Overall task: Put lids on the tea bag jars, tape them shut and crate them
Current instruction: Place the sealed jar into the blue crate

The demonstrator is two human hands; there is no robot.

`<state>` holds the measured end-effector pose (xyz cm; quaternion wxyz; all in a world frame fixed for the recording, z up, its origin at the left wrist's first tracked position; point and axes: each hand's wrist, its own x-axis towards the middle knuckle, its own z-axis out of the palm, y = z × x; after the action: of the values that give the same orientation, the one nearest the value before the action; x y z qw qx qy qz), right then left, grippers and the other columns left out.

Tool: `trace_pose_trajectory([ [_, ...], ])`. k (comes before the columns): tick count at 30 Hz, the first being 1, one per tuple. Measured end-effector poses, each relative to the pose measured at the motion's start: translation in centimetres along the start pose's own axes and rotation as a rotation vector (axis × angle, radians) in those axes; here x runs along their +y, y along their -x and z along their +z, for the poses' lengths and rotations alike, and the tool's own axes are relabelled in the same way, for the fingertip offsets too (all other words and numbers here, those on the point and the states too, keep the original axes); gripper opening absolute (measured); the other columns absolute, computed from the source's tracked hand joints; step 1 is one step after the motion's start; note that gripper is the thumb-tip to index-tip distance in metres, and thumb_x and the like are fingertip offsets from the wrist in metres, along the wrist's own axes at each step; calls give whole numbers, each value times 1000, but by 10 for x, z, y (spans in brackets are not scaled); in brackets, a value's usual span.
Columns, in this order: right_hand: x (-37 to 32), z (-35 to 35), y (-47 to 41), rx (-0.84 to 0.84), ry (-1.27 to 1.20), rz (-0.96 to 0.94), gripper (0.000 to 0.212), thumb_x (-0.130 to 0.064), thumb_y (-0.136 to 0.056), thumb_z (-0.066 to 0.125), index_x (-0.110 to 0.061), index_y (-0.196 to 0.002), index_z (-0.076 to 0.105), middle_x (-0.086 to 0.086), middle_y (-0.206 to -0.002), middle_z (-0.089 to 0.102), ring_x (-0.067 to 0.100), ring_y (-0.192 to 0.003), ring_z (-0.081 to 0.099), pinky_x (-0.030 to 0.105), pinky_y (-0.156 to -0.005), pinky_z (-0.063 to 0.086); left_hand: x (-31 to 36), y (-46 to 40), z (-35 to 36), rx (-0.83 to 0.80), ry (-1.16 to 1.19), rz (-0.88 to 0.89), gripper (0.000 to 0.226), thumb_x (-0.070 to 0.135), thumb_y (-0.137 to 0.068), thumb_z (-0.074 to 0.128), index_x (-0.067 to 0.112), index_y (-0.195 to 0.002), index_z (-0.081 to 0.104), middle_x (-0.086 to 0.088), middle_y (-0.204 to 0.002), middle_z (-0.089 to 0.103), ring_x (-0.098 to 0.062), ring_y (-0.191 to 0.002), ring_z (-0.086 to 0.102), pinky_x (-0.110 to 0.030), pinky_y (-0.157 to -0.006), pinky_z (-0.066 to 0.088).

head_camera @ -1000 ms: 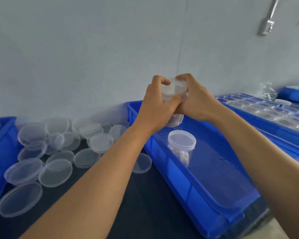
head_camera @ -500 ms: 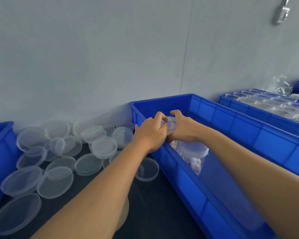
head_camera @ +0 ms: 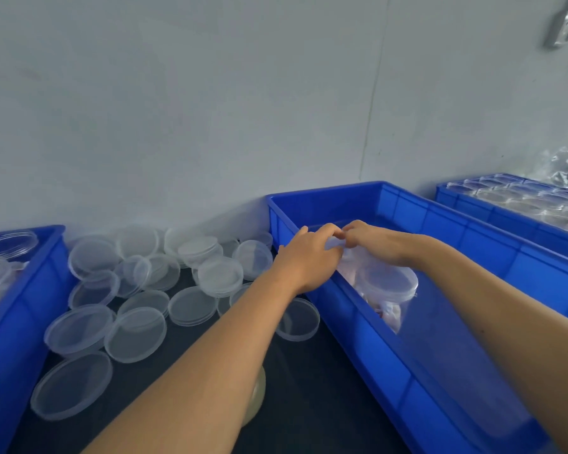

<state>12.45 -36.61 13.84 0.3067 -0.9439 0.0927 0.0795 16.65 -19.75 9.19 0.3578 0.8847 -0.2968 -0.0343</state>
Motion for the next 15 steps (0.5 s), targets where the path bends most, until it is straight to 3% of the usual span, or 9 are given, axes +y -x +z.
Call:
trace_pose_trajectory([
  [3,-26,8,-1,239,165,-43,58,-39,-105,42,-23,-160,35,4,-152,52,30,-131,51,43,-98,39,-7,29,-10,137,140,38,38,35,-100,46,49,-136,50,9,-128,62,-11,-110,60,-47,-102,51],
  [6,-71,32,3,422,292,-241,62,-39,-99,50,-25,-157,38,1,-144,58,30,-125,57,41,-85,41,-23,64,-25,295,164,-11,45,28,-98,46,40,-142,50,8,-136,62,-14,-120,59,-41,-100,49],
  [9,-122,80,15,347,273,-449,45,-37,-96,51,-34,-141,54,-8,-135,64,22,-119,62,36,-82,41,-43,109,-46,449,135,-115,31,29,-96,49,38,-125,55,9,-120,68,-18,-110,63,-45,-88,52],
  [12,-153,145,28,245,271,-573,28,-38,-96,49,-33,-119,64,-4,-124,71,25,-111,65,37,-81,46,-70,164,-65,582,4,-257,24,30,-96,50,34,-119,56,6,-112,68,-22,-102,64,-47,-84,53],
  [15,-156,202,37,136,246,-594,23,-42,-98,46,-32,-110,64,-4,-112,71,24,-101,67,41,-83,53,-96,212,-65,575,-138,-358,14,32,-97,53,31,-110,57,8,-110,61,-18,-101,59,-46,-85,55],
])
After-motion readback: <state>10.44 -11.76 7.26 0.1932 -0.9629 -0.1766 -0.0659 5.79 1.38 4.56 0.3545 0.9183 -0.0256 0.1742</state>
